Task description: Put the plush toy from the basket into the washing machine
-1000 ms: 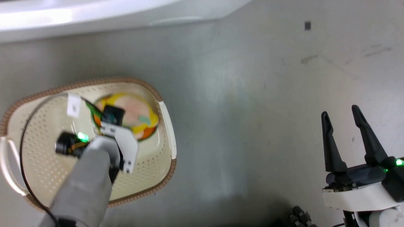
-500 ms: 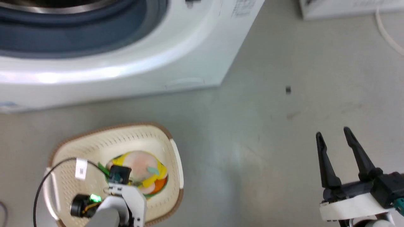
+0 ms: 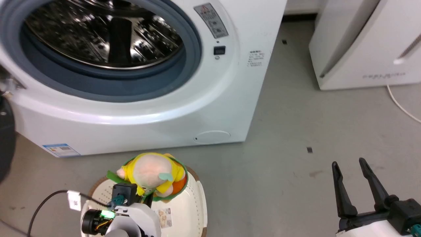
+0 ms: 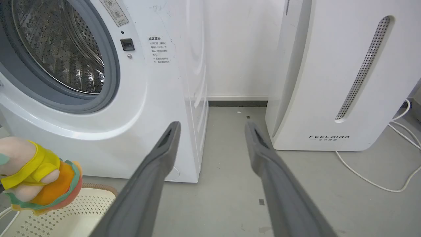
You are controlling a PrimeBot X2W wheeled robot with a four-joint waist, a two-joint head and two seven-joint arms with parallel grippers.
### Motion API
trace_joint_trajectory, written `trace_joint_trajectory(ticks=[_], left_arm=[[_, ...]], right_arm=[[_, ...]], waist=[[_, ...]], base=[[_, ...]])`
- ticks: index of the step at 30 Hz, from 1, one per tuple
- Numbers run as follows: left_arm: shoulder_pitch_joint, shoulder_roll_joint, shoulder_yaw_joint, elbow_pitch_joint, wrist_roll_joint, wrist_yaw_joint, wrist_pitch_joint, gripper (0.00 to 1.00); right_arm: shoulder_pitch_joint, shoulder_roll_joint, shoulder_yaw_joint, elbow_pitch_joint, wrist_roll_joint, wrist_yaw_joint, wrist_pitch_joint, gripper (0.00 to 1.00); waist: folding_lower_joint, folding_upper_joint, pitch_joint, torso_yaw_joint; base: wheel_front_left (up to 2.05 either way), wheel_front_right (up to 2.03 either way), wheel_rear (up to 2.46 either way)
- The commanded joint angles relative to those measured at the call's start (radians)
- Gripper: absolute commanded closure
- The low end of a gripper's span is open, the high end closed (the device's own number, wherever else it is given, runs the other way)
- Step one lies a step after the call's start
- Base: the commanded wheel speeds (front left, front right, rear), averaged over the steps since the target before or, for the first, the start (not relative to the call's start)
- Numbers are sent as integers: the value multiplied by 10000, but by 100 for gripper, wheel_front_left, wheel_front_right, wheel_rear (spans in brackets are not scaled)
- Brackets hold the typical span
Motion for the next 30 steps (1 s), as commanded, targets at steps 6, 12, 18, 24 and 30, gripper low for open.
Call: trace_joint_trajectory(ticks=[6,12,18,24,30], left_arm=[[889,202,558,-2706,252,291,-55,100],[986,433,1127,-4847,408,430,-56,100],[-11,1092,1579,-5908,487,507,201,100],[-1964,2138,1781,-5933,652,305,1635,100],[-4288,3125,1688,-5065,661,-189,3539,100]], right_arm=[[256,29,-30,95,156,-9,-45,0],[208,29,35,39,271,-9,-45,0],[-80,29,100,-99,455,-9,-45,0],[-508,29,190,-203,620,-9,-46,0],[-1030,29,257,-343,931,-9,-46,0]], waist=[[2,0,-616,291],[2,0,-502,110],[2,0,290,-334],[2,0,1540,-898],[2,0,2921,-1383]], base=[[0,0,0],[0,0,0],[0,0,0],[0,0,0],[0,0,0]])
